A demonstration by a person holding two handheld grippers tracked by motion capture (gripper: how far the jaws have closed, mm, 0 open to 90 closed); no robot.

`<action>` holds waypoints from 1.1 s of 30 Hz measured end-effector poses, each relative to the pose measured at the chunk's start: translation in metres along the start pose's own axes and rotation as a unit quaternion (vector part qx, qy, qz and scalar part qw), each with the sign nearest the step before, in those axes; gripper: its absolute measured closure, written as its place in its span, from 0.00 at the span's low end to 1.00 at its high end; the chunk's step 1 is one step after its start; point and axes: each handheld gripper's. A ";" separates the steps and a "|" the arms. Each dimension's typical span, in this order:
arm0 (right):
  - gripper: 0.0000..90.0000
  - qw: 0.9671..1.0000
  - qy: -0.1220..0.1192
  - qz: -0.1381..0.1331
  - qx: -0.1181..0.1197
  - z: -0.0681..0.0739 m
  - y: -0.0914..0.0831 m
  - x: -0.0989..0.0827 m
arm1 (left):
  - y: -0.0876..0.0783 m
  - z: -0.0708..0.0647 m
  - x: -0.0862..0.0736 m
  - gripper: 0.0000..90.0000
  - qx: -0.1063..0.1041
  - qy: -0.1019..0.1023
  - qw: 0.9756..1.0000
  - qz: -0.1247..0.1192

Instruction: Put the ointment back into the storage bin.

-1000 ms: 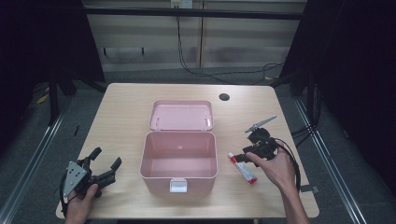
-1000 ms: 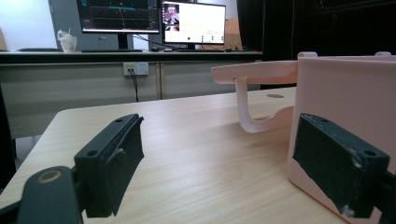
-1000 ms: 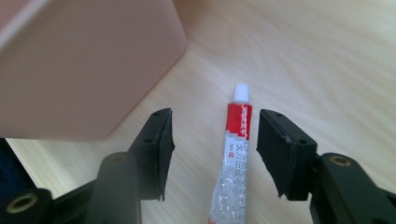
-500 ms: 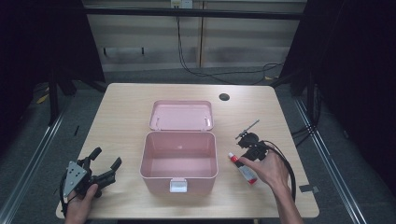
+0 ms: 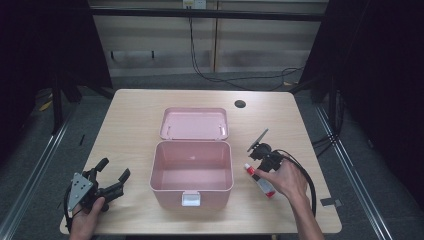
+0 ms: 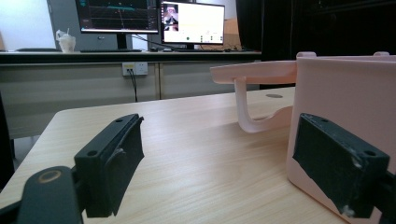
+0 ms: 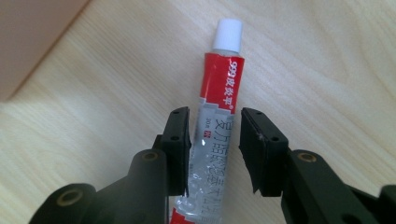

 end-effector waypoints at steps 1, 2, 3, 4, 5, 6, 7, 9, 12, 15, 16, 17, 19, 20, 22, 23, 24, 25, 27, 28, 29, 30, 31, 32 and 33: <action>0.72 1.000 -0.005 0.006 0.001 0.000 0.001 -0.001 | 0.000 0.000 0.000 0.17 0.000 0.000 1.000 0.000; 0.73 1.000 -0.006 0.004 0.001 0.000 0.001 -0.001 | 0.000 0.000 0.000 0.17 0.000 0.000 1.000 0.000; 0.73 1.000 -0.007 0.003 0.002 0.000 0.001 -0.001 | 0.000 0.000 0.000 0.17 0.000 0.000 1.000 0.000; 0.73 1.000 -0.010 0.006 0.001 0.000 0.001 -0.001 | 0.000 0.000 0.000 0.17 0.000 0.000 1.000 0.000; 0.72 1.000 -0.011 0.008 0.001 0.001 0.002 -0.001 | 0.000 0.000 0.000 0.17 0.000 0.000 1.000 0.000; 0.72 1.000 -0.011 0.013 0.002 0.001 0.004 -0.001 | 0.000 0.000 0.000 0.17 0.000 0.000 1.000 0.000; 0.72 1.000 -0.009 0.019 0.003 0.001 0.005 -0.001 | 0.000 0.000 0.000 0.17 0.000 0.000 1.000 0.000; 0.73 1.000 -0.014 0.027 0.004 0.002 0.006 -0.002 | 0.000 0.000 0.000 0.17 0.000 0.000 1.000 0.000; 0.77 0.999 -0.024 0.029 -0.001 0.004 0.007 -0.001 | 0.000 0.000 0.000 0.17 -0.001 0.000 1.000 0.000; 0.78 0.999 -0.029 0.031 -0.011 0.005 0.008 0.001 | 0.000 0.000 0.000 0.17 -0.001 0.000 1.000 0.000; 0.78 0.999 -0.029 0.033 -0.013 0.005 0.008 0.001 | 0.000 0.000 0.000 0.17 -0.001 0.000 1.000 0.000; 0.78 0.999 -0.033 0.033 -0.014 0.005 0.008 0.001 | 0.000 0.000 0.000 0.17 -0.001 0.000 1.000 0.000; 0.78 0.999 -0.035 0.034 -0.012 0.005 0.008 0.001 | 0.000 0.000 0.000 0.17 -0.001 0.000 1.000 0.000; 0.78 0.999 -0.034 0.035 -0.012 0.006 0.008 0.001 | 0.000 0.000 0.000 0.17 -0.001 0.000 1.000 0.000; 0.78 0.999 -0.032 0.038 -0.013 0.006 0.009 0.001 | 0.000 0.000 0.000 0.17 -0.001 0.000 1.000 0.000; 0.78 0.998 -0.036 0.039 -0.013 0.006 0.009 0.001 | 0.000 0.000 0.000 0.17 -0.001 0.000 1.000 0.000; 0.78 0.998 -0.036 0.043 -0.014 0.007 0.009 0.002 | 0.000 0.000 0.000 0.17 -0.001 0.000 1.000 0.000; 0.77 0.998 -0.038 0.046 -0.014 0.007 0.010 0.003 | 0.000 0.000 0.000 0.17 -0.001 0.000 1.000 0.000; 0.77 0.998 -0.039 0.049 -0.015 0.008 0.012 0.004 | 0.000 0.000 0.000 0.17 -0.001 0.000 1.000 0.000; 0.77 0.998 -0.041 0.051 -0.015 0.007 0.012 0.004 | 0.000 0.000 0.000 0.17 -0.001 0.000 1.000 0.000; 0.77 0.998 -0.044 0.050 -0.015 0.007 0.013 0.004 | 0.000 0.000 0.000 0.17 -0.001 0.000 1.000 0.000; 0.77 0.998 -0.043 0.052 -0.015 0.007 0.013 0.004 | 0.000 0.000 0.000 0.17 -0.001 0.000 1.000 0.000; 0.77 0.998 -0.041 0.055 -0.016 0.008 0.014 0.005 | 0.000 0.000 0.000 0.17 -0.001 0.000 1.000 0.000; 0.77 0.997 -0.041 0.056 -0.016 0.008 0.014 0.005 | 0.000 0.000 0.000 0.17 -0.001 0.000 1.000 0.000; 0.77 0.997 -0.045 0.055 -0.016 0.008 0.014 0.005 | 0.000 0.000 0.000 0.17 -0.001 0.000 1.000 0.000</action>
Point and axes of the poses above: each handheld gripper's, and its own axes: y roughly forward along the jaws, x roughly out of its top, z roughly to its left, and after that the axes turned 12 degrees about -z, right-handed
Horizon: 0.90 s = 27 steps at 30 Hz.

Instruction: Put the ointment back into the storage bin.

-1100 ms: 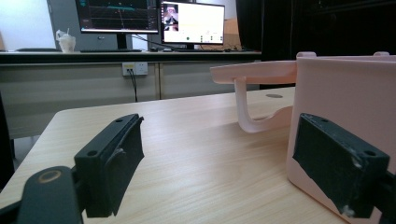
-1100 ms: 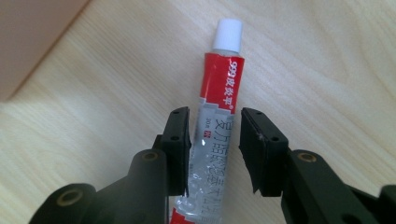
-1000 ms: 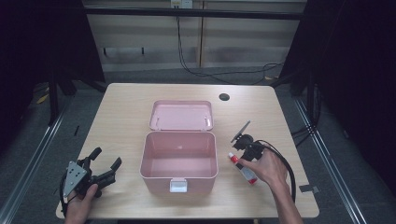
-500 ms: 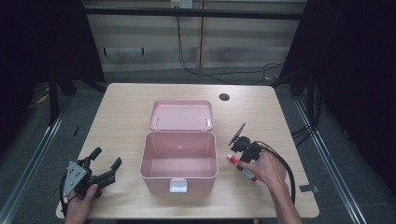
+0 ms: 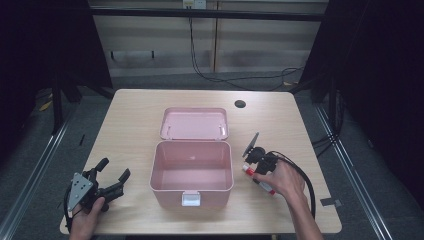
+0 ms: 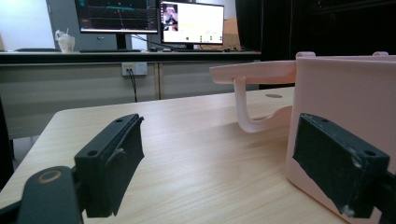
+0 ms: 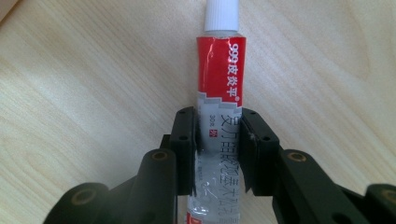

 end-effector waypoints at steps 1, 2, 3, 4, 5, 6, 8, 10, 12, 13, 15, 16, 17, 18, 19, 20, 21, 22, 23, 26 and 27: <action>0.77 1.000 0.000 0.000 -0.001 0.000 0.000 0.000 | 0.000 0.000 0.000 0.17 0.000 0.000 1.000 0.000; 0.77 1.000 0.004 0.003 -0.001 0.000 0.001 0.000 | 0.000 0.000 0.000 0.17 0.000 0.000 1.000 0.000; 0.77 1.000 0.004 0.007 -0.005 0.001 0.002 0.001 | 0.000 0.000 0.000 0.17 0.000 0.000 1.000 0.000; 0.77 1.000 0.004 0.008 -0.004 0.002 0.002 0.001 | 0.000 0.000 0.000 0.17 0.000 0.000 1.000 0.000; 0.77 1.000 0.003 0.007 -0.003 0.002 0.002 0.001 | 0.000 0.000 0.000 0.17 0.000 0.000 1.000 0.000; 0.78 1.000 0.005 0.006 0.000 0.001 0.001 0.001 | 0.000 0.000 0.000 0.17 0.000 0.000 1.000 0.000; 0.79 1.000 0.015 -0.004 0.007 0.000 -0.001 0.000 | 0.000 0.000 0.000 0.17 0.000 0.000 1.000 0.000; 0.79 1.000 0.017 -0.007 0.012 -0.001 -0.004 -0.001 | 0.000 0.000 0.000 0.17 0.000 0.000 1.000 0.000; 0.80 1.000 0.019 -0.014 0.011 -0.001 -0.005 -0.001 | 0.000 0.000 0.000 0.17 0.000 0.000 1.000 0.000; 0.80 0.999 0.024 -0.018 0.011 -0.001 -0.006 -0.002 | 0.000 0.000 0.000 0.17 0.000 0.000 1.000 0.000; 0.80 0.999 0.026 -0.020 0.013 -0.002 -0.008 -0.002 | 0.000 0.000 0.000 0.17 0.000 0.000 1.000 0.000; 0.80 0.999 0.028 -0.026 0.016 -0.004 -0.011 -0.003 | 0.000 0.000 0.000 0.17 0.000 0.000 1.000 0.000; 0.80 0.999 0.031 -0.026 0.016 -0.003 -0.012 -0.004 | 0.000 0.000 0.000 0.17 0.000 0.000 1.000 0.000; 0.80 0.999 0.031 -0.030 0.018 -0.004 -0.013 -0.005 | 0.000 0.000 0.000 0.17 0.000 0.000 1.000 0.000; 0.80 0.999 0.033 -0.031 0.020 -0.004 -0.015 -0.005 | 0.000 0.000 0.000 0.17 0.000 0.000 1.000 0.000; 0.80 0.999 0.034 -0.035 0.021 -0.004 -0.017 -0.006 | 0.000 0.000 0.000 0.17 0.000 0.001 1.000 0.001; 0.80 0.998 0.036 -0.041 0.025 -0.005 -0.018 -0.007 | 0.000 0.000 0.000 0.17 -0.001 0.000 1.000 0.000; 0.80 0.998 0.039 -0.046 0.028 -0.005 -0.021 -0.008 | 0.000 0.000 0.000 0.17 0.000 0.001 1.000 0.001; 0.80 0.997 0.038 -0.054 0.032 -0.006 -0.023 -0.009 | 0.000 0.000 0.000 0.17 0.000 0.001 1.000 0.001; 0.80 0.996 0.044 -0.063 0.039 -0.008 -0.029 -0.010 | 0.000 0.000 0.000 0.17 0.000 0.000 1.000 0.000; 0.80 0.996 0.045 -0.064 0.040 -0.008 -0.029 -0.011 | 0.000 0.000 0.000 0.17 0.000 0.000 1.000 0.000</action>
Point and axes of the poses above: each handheld gripper's, and its own axes: y roughly forward along the jaws, x roughly out of its top, z roughly to its left, and after that the axes turned 12 degrees about -z, right-handed
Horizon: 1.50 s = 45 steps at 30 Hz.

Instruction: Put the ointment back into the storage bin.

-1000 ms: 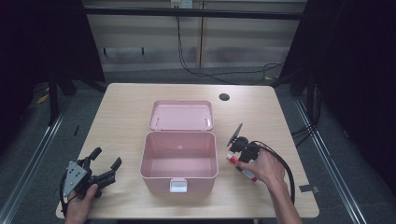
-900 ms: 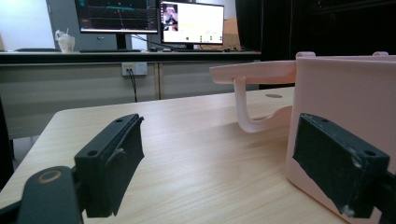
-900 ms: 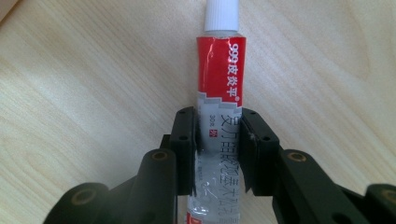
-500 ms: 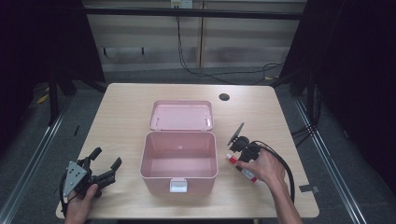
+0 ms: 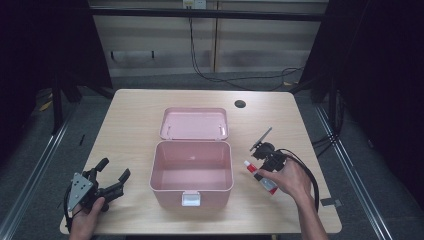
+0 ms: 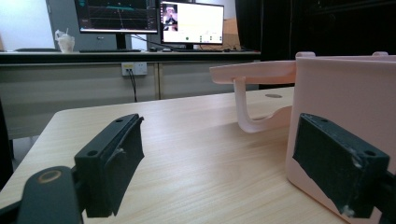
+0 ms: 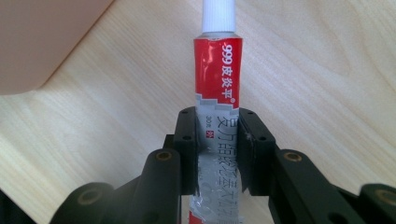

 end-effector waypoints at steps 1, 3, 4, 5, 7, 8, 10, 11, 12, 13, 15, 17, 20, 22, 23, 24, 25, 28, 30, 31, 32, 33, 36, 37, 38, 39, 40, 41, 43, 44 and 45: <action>0.80 1.000 0.000 -0.001 0.000 0.000 -0.001 -0.001 | 0.000 0.000 0.000 0.17 0.000 0.000 1.000 0.000; 0.80 1.000 0.004 -0.006 0.009 -0.001 -0.004 -0.001 | 0.000 0.000 0.000 0.17 0.000 0.001 1.000 0.001; 0.80 1.000 0.006 -0.013 0.019 -0.001 -0.006 -0.002 | 0.000 0.000 0.000 0.17 0.000 0.001 1.000 0.001; 0.80 1.000 0.007 -0.019 0.020 -0.001 -0.008 -0.002 | 0.000 0.000 0.000 0.17 0.000 0.000 1.000 0.000; 0.80 1.000 0.003 -0.021 0.014 -0.001 -0.012 -0.002 | 0.000 0.000 0.000 0.17 0.000 0.000 1.000 0.000; 0.80 1.000 0.001 -0.023 0.015 -0.001 -0.014 -0.002 | 0.000 0.000 0.000 0.17 0.000 0.000 1.000 0.000; 0.80 0.999 0.004 -0.031 0.017 -0.001 -0.018 -0.002 | 0.000 0.000 0.000 0.17 0.000 0.001 1.000 0.001; 0.80 0.999 0.001 -0.032 0.018 -0.001 -0.019 -0.002 | 0.000 0.000 0.000 0.17 0.000 0.000 1.000 0.000; 0.80 0.999 0.003 -0.038 0.018 -0.002 -0.021 -0.003 | 0.000 0.000 0.000 0.17 0.000 0.000 1.000 0.000; 0.80 0.999 0.005 -0.040 0.020 -0.002 -0.022 -0.003 | 0.000 0.000 0.000 0.17 0.000 0.000 1.000 0.000; 0.80 0.999 0.008 -0.046 0.023 -0.002 -0.025 -0.004 | 0.000 0.000 0.000 0.17 0.000 0.000 1.000 0.000; 0.80 0.999 0.004 -0.047 0.026 -0.001 -0.028 -0.004 | 0.000 0.000 0.000 0.17 0.000 0.000 1.000 0.000; 0.80 0.998 0.001 -0.055 0.031 0.000 -0.032 -0.004 | 0.000 0.000 0.000 0.17 0.000 0.000 1.000 0.000; 0.80 0.998 0.001 -0.056 0.036 0.001 -0.035 -0.004 | 0.000 0.000 0.000 0.17 0.000 0.000 1.000 0.000; 0.80 0.998 0.002 -0.057 0.037 0.001 -0.036 -0.004 | 0.000 0.000 0.000 0.17 0.000 0.000 1.000 0.000; 0.80 0.998 -0.003 -0.058 0.039 0.001 -0.037 -0.004 | 0.000 0.000 0.000 0.17 0.000 0.000 1.000 0.000; 0.80 0.997 -0.001 -0.059 0.045 0.002 -0.039 -0.004 | 0.000 0.000 0.000 0.17 0.000 0.000 1.000 0.000; 0.80 0.997 -0.002 -0.061 0.046 0.003 -0.042 -0.004 | 0.000 0.000 0.000 0.17 0.000 0.000 1.000 0.000; 0.80 0.997 -0.005 -0.064 0.046 0.003 -0.044 -0.004 | 0.000 0.000 0.000 0.17 0.000 0.000 1.000 0.000; 0.80 0.997 -0.009 -0.064 0.047 0.004 -0.048 -0.004 | 0.000 0.000 0.000 0.17 0.000 0.000 1.000 0.000; 0.80 0.997 -0.014 -0.066 0.047 0.004 -0.049 -0.004 | 0.000 0.000 0.000 0.17 0.001 0.000 1.000 0.000; 0.80 0.996 -0.016 -0.069 0.046 0.004 -0.051 -0.003 | 0.000 0.000 0.000 0.17 0.002 0.002 1.000 0.000; 0.80 0.996 -0.035 -0.073 0.047 0.006 -0.058 -0.002 | 0.000 0.000 0.000 0.17 0.003 0.004 1.000 0.000; 0.80 0.995 -0.041 -0.075 0.047 0.007 -0.060 -0.001 | 0.000 0.000 0.000 0.17 0.004 0.003 1.000 -0.001; 0.80 0.995 -0.044 -0.078 0.050 0.007 -0.062 -0.001 | 0.000 0.000 0.000 0.17 0.005 0.001 1.000 -0.002; 0.80 0.994 -0.048 -0.080 0.053 0.008 -0.064 -0.001 | 0.000 0.000 0.000 0.17 0.004 0.003 1.000 -0.001; 0.80 0.994 -0.051 -0.080 0.055 0.008 -0.065 -0.001 | 0.000 0.000 0.000 0.17 0.002 0.000 1.000 -0.001; 0.80 0.994 -0.051 -0.079 0.056 0.009 -0.066 0.000 | 0.000 0.000 0.000 0.17 0.005 0.001 1.000 -0.002; 0.80 0.994 -0.053 -0.078 0.053 0.009 -0.068 0.002 | 0.000 0.000 0.000 0.17 0.002 0.000 1.000 -0.001; 0.80 0.994 -0.055 -0.078 0.053 0.009 -0.069 0.003 | 0.000 0.000 0.000 0.17 0.005 0.001 1.000 -0.002; 0.80 0.994 -0.059 -0.078 0.054 0.009 -0.070 0.004 | 0.000 -0.001 0.000 0.17 0.002 -0.003 1.000 -0.002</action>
Point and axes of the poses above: each handheld gripper's, and its own axes: y roughly forward along the jaws, x roughly out of its top, z roughly to its left, and after that the axes turned 12 degrees about -z, right-handed
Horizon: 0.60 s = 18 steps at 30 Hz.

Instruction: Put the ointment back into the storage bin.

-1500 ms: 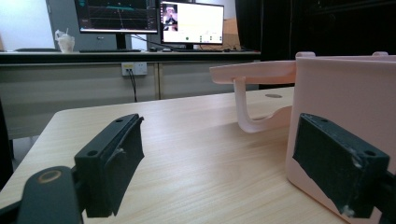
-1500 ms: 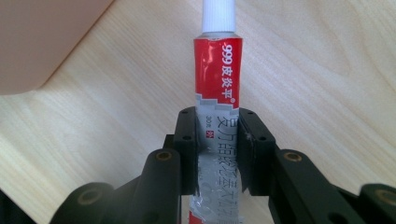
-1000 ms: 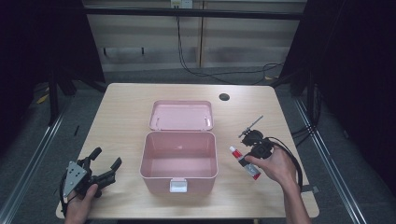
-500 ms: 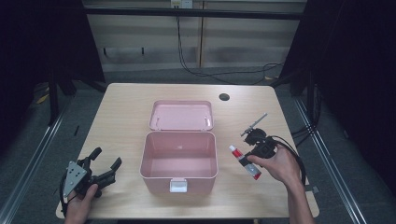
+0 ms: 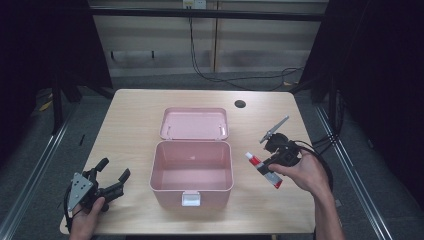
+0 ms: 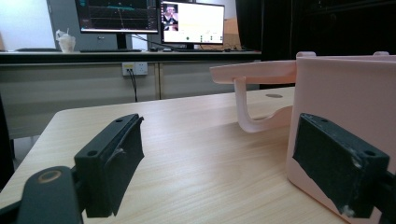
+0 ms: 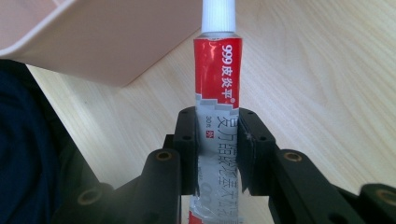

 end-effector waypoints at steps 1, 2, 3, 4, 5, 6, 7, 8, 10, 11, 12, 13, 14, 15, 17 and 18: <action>0.80 1.000 -0.001 0.001 0.001 0.001 -0.001 0.002 | 0.000 0.000 0.000 0.17 0.003 0.004 1.000 0.000; 0.80 1.000 -0.004 0.002 0.002 0.002 -0.003 0.005 | 0.000 0.000 0.000 0.17 0.003 0.004 1.000 0.000; 0.80 1.000 -0.006 0.000 0.002 0.003 -0.004 0.006 | 0.000 0.000 0.000 0.17 0.003 0.004 1.000 0.000; 0.80 1.000 -0.008 0.000 0.005 0.003 -0.005 0.009 | 0.000 0.000 0.000 0.17 0.001 0.002 1.000 0.000; 0.80 1.000 -0.013 0.002 0.004 0.004 -0.006 0.011 | 0.000 0.000 0.000 0.17 0.001 0.002 1.000 0.000; 0.80 1.000 -0.019 0.006 0.000 0.005 -0.008 0.014 | 0.000 0.000 0.000 0.17 0.003 0.004 1.000 0.000; 0.80 1.000 -0.020 0.005 0.005 0.005 -0.009 0.017 | 0.000 0.001 0.000 0.17 0.003 0.005 1.000 0.001; 0.80 1.000 -0.025 0.007 0.009 0.005 -0.010 0.019 | 0.000 0.001 0.000 0.17 0.003 0.005 1.000 0.001; 0.80 0.999 -0.032 0.010 0.012 0.006 -0.011 0.024 | 0.000 0.001 0.000 0.17 0.003 0.007 1.000 0.001; 0.80 0.999 -0.036 0.012 0.015 0.006 -0.011 0.027 | 0.000 0.000 0.000 0.17 0.000 0.002 1.000 0.001; 0.80 0.999 -0.037 0.013 0.017 0.007 -0.011 0.029 | 0.000 0.001 0.000 0.17 0.000 0.004 1.000 0.002; 0.80 0.999 -0.038 0.015 0.018 0.007 -0.012 0.031 | 0.000 0.001 0.000 0.17 0.000 0.004 1.000 0.002; 0.80 0.999 -0.041 0.016 0.016 0.007 -0.013 0.034 | 0.000 0.000 0.000 0.17 0.000 0.002 1.000 0.001; 0.80 0.999 -0.045 0.016 0.017 0.007 -0.013 0.036 | 0.000 0.000 0.000 0.17 0.000 0.003 1.000 0.001; 0.80 0.998 -0.049 0.020 0.017 0.007 -0.015 0.040 | 0.000 0.000 0.000 0.17 -0.001 0.003 1.000 0.002; 0.80 0.998 -0.050 0.022 0.019 0.008 -0.016 0.042 | 0.000 0.000 0.000 0.17 0.001 0.001 1.000 0.000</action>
Point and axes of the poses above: each handheld gripper's, and its own axes: y roughly forward along the jaws, x roughly out of its top, z roughly to its left, and after that the axes turned 12 degrees about -z, right-handed
